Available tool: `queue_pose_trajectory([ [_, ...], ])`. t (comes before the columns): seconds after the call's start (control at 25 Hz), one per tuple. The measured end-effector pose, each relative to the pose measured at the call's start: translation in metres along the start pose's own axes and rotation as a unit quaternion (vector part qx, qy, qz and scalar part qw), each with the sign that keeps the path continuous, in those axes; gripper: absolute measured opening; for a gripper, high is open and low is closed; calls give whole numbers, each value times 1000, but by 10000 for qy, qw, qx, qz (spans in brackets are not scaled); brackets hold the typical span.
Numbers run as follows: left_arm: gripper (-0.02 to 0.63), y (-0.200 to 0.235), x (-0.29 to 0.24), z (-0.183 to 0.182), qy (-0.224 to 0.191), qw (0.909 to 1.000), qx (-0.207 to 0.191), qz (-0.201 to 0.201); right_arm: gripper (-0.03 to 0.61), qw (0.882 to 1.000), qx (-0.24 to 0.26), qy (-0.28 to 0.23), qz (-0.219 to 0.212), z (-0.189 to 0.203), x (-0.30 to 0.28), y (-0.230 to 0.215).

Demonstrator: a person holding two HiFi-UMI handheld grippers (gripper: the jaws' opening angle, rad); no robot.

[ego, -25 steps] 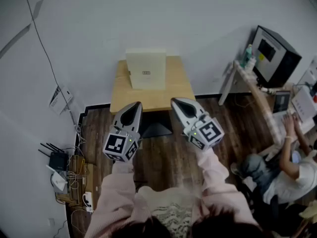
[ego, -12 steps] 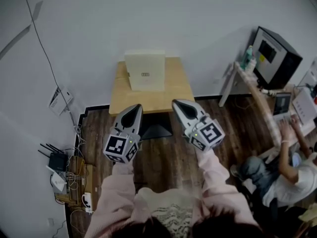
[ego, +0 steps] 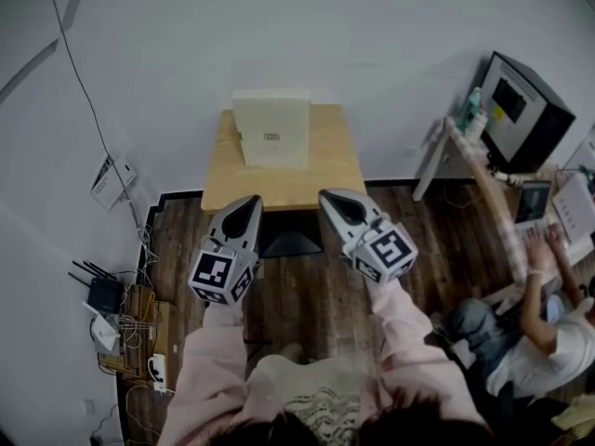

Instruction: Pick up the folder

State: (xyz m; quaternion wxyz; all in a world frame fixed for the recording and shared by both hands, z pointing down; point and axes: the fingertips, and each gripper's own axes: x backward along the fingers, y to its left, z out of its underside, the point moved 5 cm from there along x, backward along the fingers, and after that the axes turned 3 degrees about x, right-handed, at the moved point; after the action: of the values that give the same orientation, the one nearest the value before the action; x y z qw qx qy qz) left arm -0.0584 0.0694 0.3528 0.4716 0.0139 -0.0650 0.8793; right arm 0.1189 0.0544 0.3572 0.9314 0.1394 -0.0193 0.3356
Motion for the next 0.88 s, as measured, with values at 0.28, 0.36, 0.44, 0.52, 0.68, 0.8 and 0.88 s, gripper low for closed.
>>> queue_pose_trajectory([
  [0.28, 2, 9, -7, 11, 260, 9996, -147, -30, -3, 9994, 156, 230, -205, 12, -15, -5],
  [0.36, 2, 13, -11, 13, 275, 9995, -135, -46, -3, 9991, 161, 298, -236, 16, -20, -9],
  [0.44, 2, 19, -15, 16, 280, 9995, -96, -50, -3, 9991, 123, 301, -265, 20, -26, -13],
  [0.52, 2, 26, -20, 21, 286, 9996, -35, -45, -4, 9992, 82, 306, -260, 24, -36, -16],
  [0.68, 2, 44, -27, 28, 365, 9993, -13, 17, -5, 9988, 60, 408, -259, 30, -56, -17],
  [0.8, 2, 56, -35, 31, 405, 9991, -26, 80, -3, 9988, 12, 437, -218, 34, -68, -24],
  [0.88, 2, 64, -42, 34, 462, 9988, -48, 138, -5, 9988, -6, 468, -175, 38, -76, -27],
])
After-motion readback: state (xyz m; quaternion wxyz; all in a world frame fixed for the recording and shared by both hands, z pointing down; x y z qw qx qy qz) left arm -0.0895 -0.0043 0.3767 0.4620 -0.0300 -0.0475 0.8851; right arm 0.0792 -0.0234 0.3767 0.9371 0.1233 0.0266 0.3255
